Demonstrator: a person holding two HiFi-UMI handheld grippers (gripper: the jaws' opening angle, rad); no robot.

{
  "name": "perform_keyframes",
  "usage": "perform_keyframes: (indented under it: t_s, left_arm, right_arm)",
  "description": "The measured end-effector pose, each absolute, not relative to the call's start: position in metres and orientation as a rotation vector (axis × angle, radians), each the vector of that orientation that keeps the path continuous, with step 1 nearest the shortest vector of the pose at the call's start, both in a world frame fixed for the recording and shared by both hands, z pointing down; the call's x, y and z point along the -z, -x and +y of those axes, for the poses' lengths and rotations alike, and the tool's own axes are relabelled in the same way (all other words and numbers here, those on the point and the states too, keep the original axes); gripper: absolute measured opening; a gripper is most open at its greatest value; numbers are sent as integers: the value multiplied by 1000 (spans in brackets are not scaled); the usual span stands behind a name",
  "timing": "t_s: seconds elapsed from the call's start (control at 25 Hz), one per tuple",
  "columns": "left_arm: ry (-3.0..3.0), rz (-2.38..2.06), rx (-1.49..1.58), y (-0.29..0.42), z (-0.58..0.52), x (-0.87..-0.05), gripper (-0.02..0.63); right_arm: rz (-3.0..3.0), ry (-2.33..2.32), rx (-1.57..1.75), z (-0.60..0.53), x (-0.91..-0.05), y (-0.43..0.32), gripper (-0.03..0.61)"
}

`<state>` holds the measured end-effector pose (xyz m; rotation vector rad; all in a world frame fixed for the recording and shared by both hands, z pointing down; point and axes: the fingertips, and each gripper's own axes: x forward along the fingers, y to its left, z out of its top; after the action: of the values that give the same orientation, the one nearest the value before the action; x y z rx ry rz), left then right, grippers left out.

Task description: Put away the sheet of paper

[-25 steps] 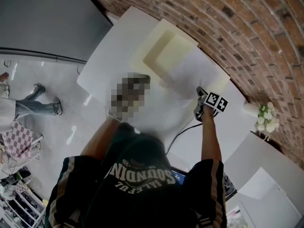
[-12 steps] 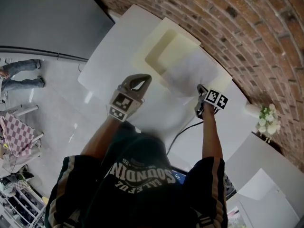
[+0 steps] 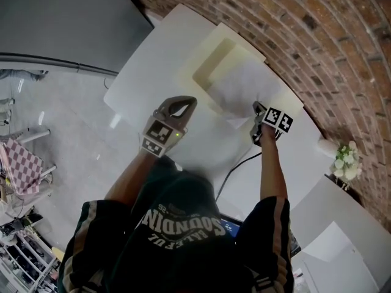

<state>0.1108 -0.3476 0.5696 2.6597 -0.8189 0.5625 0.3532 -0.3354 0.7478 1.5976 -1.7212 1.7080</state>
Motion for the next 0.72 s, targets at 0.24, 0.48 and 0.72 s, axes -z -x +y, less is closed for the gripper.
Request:
perform_keyframes:
  t_s: [0.24,0.48,0.72]
  left_arm:
    - [-2644,-836,-557,-103,-353,-572,9]
    - [-2633,-843,-553,-94,-360,-573,9]
    - [-2619,-856,-551,-85,-365,-575,9]
  right_arm:
    - [-1744,-1571,-1710,-359,-749,-342,2]
    - [-1764,-1535,-1738,-381,-753,-321,2]
    - [-1776,-1510,-1796,-401,-757,-297,2]
